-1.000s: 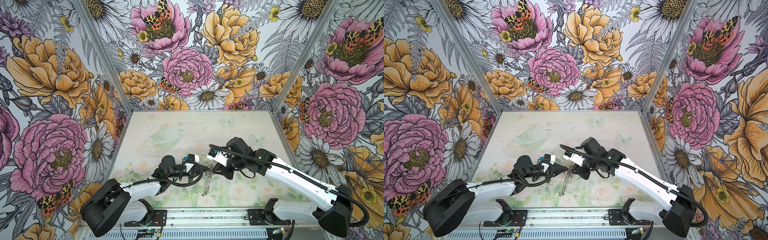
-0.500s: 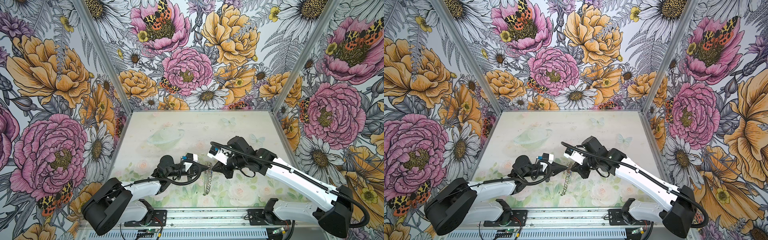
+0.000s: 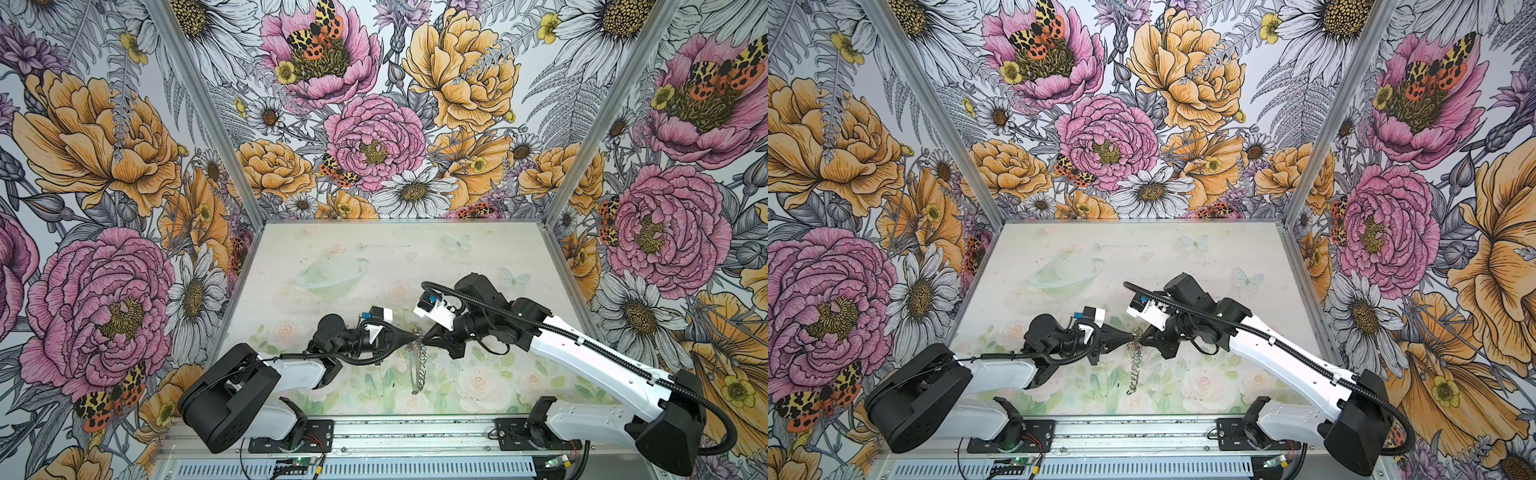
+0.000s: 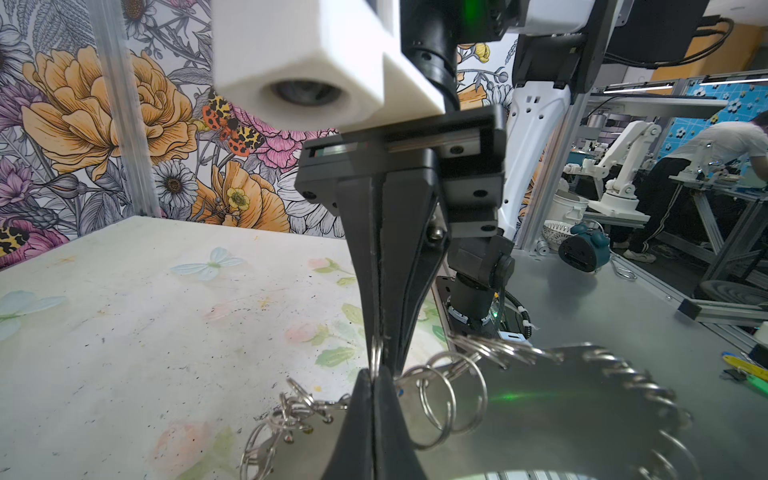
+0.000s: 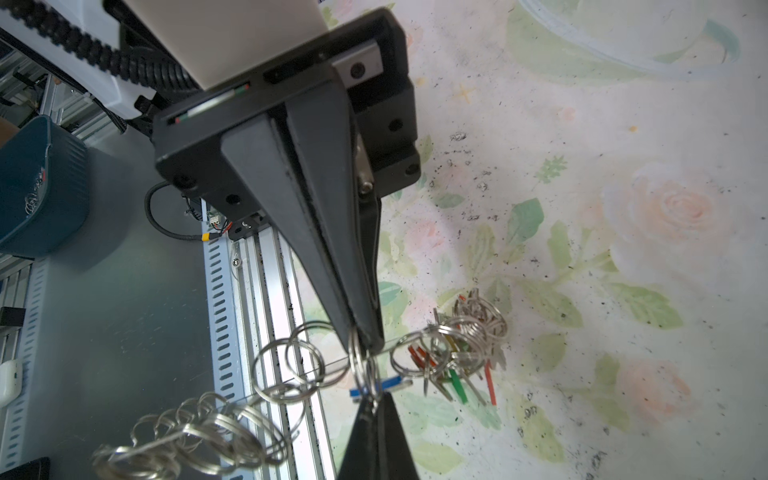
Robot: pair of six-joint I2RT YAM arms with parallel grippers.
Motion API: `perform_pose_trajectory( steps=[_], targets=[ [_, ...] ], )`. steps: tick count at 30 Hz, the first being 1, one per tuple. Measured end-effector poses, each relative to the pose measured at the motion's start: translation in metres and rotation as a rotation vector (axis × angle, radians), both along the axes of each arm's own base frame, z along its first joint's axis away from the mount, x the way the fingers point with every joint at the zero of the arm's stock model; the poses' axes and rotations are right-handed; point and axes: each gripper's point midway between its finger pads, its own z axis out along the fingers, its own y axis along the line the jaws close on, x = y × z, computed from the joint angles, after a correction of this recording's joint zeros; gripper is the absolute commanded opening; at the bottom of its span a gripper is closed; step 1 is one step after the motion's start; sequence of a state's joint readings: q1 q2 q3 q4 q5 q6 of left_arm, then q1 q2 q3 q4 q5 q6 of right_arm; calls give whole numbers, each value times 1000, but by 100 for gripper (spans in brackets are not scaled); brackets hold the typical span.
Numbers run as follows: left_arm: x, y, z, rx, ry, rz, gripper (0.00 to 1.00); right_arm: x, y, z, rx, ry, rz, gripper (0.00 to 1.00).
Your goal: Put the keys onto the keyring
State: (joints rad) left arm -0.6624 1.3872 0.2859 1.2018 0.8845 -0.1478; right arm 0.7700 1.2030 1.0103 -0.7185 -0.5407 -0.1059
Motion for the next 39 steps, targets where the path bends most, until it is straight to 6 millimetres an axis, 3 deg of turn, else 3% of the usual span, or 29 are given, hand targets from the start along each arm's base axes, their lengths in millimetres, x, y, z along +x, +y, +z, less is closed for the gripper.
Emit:
perform_pose_trajectory(
  steps=[21, 30, 39],
  targets=[
    [-3, 2, 14, -59, -46, -18, 0, 10, -5, -1, 8, -18, -66, 24],
    [-3, 2, 15, -61, -48, -20, 0, -1, -19, 31, 108, -164, -58, 23],
    [-6, 2, 14, -58, -47, -36, 0, -6, -1, 35, 135, -260, 14, 20]
  ],
)
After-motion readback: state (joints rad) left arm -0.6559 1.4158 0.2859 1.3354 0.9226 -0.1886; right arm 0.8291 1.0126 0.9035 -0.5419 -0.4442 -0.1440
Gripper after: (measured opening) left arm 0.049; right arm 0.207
